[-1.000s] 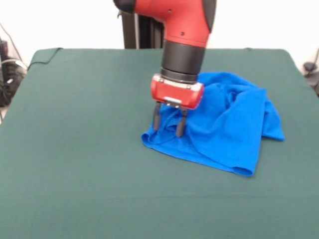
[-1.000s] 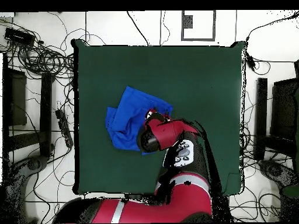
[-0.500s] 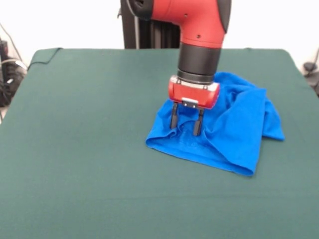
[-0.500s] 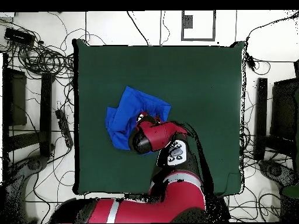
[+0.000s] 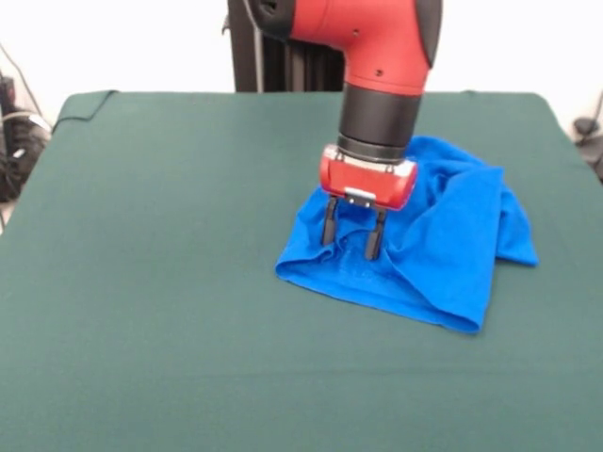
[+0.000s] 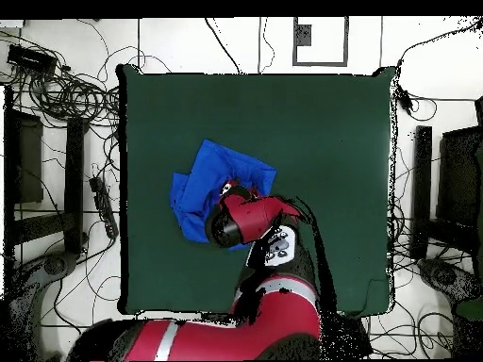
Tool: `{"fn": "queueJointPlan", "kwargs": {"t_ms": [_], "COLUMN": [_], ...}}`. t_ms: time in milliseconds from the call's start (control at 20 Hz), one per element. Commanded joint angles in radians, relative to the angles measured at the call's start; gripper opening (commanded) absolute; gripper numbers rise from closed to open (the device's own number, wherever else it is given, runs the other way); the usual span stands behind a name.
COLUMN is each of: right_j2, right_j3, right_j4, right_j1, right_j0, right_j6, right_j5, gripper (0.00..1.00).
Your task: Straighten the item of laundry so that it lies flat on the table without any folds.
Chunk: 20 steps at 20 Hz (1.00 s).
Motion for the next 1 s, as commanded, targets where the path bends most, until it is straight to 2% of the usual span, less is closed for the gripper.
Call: {"fn": "queueJointPlan", "kwargs": {"t_ms": [50, 100, 300, 500, 700, 1000], "right_j2": [-0.083, -0.155, -0.349, -0.464, -0.522, -0.508], "right_j3": [-0.108, -0.135, -0.196, -0.240, -0.240, -0.210], "right_j4": [0.111, 0.131, 0.216, 0.295, 0.364, 0.361], "right_j1": [0.263, 0.291, 0.392, 0.484, 0.535, 0.530], "right_j0": [0.165, 0.214, 0.319, 0.347, 0.351, 0.306], "right_j6": [0.157, 0.178, 0.217, 0.201, 0.171, 0.094], "right_j5": [0.066, 0.055, -0.003, -0.088, -0.180, -0.269], "gripper": [1.00, 1.00, 1.00, 1.00, 1.00, 1.00]}}
